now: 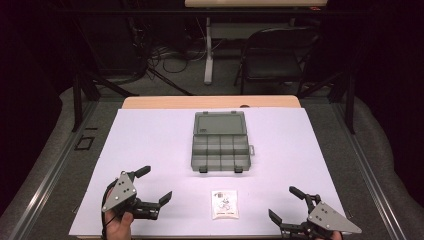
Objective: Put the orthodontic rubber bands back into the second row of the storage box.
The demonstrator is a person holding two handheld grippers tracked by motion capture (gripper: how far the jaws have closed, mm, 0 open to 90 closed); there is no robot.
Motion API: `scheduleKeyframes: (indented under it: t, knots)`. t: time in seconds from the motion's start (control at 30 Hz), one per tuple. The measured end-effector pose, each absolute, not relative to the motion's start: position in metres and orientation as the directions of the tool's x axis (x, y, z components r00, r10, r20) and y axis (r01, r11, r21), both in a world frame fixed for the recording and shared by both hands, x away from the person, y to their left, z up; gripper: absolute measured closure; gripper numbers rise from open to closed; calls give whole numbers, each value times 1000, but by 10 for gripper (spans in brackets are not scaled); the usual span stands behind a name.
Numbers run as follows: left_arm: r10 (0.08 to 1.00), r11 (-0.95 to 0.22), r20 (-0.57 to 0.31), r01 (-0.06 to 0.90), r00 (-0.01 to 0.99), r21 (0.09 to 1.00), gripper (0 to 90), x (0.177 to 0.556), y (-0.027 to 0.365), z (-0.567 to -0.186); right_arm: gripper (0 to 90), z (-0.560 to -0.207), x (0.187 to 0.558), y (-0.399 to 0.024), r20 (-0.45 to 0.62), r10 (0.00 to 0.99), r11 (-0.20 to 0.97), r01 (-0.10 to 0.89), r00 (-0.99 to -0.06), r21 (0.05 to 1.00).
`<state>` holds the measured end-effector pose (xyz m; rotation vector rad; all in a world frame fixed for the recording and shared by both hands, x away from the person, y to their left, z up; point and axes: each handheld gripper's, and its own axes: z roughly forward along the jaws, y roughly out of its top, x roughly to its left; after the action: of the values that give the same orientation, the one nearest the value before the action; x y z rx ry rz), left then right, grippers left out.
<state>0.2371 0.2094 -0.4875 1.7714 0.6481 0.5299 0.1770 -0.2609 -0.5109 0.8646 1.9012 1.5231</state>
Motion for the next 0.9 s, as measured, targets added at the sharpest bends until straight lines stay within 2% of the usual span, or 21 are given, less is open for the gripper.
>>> scheduleKeyframes:
  t: [0.9]
  knots:
    - [623, -235, -33, 227, 782, 945, 4, 242, 200, -483, 91, -512, 178, -260, -26, 762, 163, 152, -647, 975]
